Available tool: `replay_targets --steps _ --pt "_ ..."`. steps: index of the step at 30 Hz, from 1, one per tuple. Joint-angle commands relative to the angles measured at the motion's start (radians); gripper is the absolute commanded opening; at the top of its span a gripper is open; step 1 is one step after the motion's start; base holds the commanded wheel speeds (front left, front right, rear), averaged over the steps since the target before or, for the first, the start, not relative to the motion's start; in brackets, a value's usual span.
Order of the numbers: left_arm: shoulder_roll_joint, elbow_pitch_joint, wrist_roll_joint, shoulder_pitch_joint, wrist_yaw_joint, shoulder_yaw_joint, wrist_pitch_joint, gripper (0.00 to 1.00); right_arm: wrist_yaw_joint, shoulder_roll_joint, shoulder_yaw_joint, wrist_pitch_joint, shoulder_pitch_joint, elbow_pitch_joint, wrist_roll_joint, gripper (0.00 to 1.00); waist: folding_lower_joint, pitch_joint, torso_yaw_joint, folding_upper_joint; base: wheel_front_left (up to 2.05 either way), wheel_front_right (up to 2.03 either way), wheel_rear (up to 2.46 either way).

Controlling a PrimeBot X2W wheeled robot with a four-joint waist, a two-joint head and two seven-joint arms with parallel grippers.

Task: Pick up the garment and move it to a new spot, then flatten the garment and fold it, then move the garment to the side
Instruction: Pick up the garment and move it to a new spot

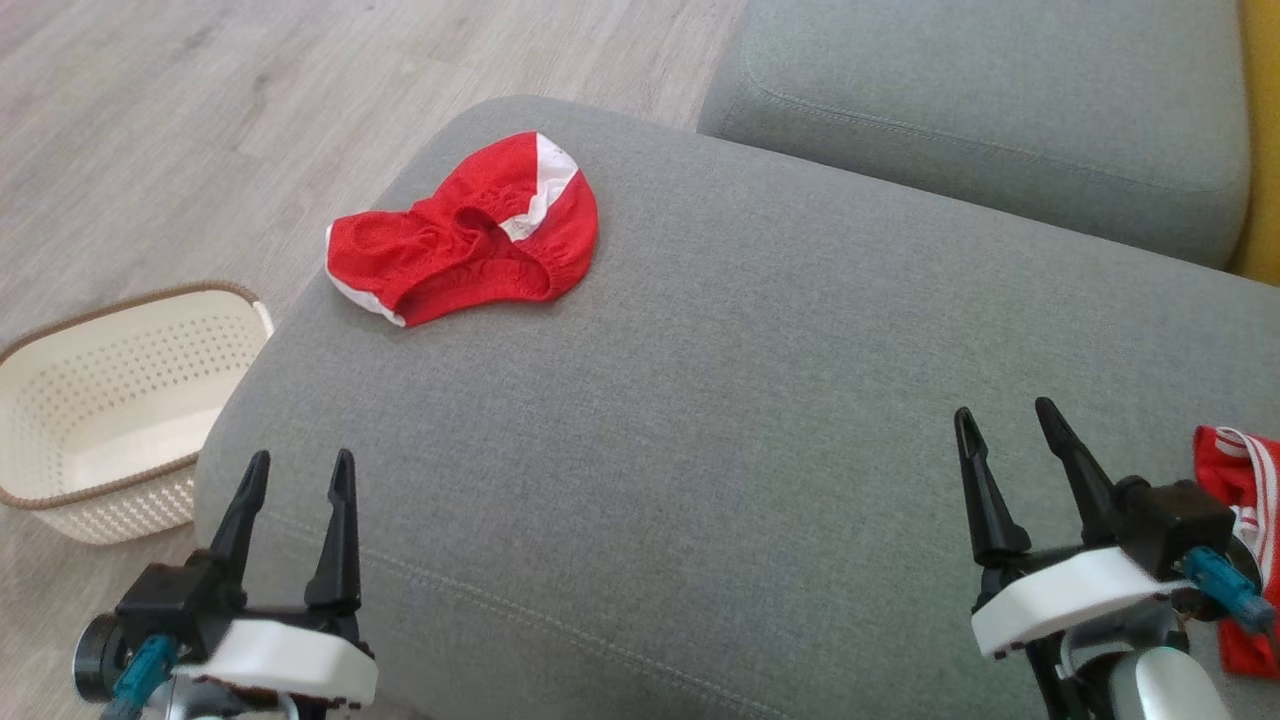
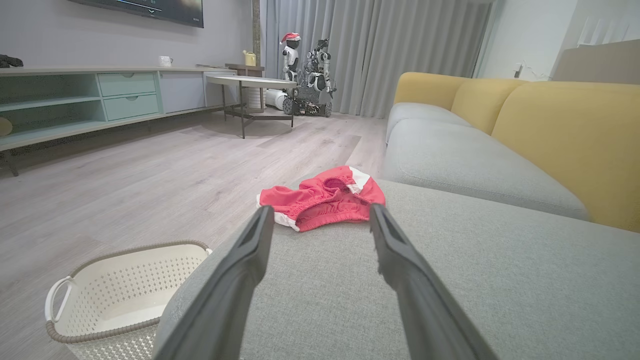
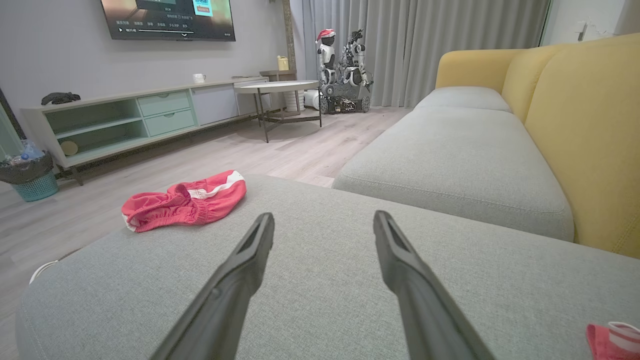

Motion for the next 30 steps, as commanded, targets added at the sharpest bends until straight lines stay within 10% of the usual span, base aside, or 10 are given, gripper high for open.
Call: replay_targets --steps 1,18,30 --pt "0.017 -0.037 -0.008 -0.053 0.004 0.036 -0.001 1.00 -0.001 -0.005 0.021 0.000 -0.017 -0.033 0.007 1.00 0.0000 0.002 0.002 0.0000 0.00 0.00 0.00" --pt "0.024 0.013 -0.067 -0.312 -0.020 0.082 -0.035 1.00 -0.001 -0.005 0.035 0.057 -0.118 -0.103 -0.047 1.00 0.0000 0.201 -0.045 0.0000 0.00 0.00 0.00" --pt "0.108 0.362 -0.108 -0.706 -0.105 0.119 -0.047 1.00 -0.001 -0.005 0.046 0.105 -0.215 -0.160 -0.107 1.00 0.0000 0.402 -0.131 0.0000 0.00 0.00 0.00"
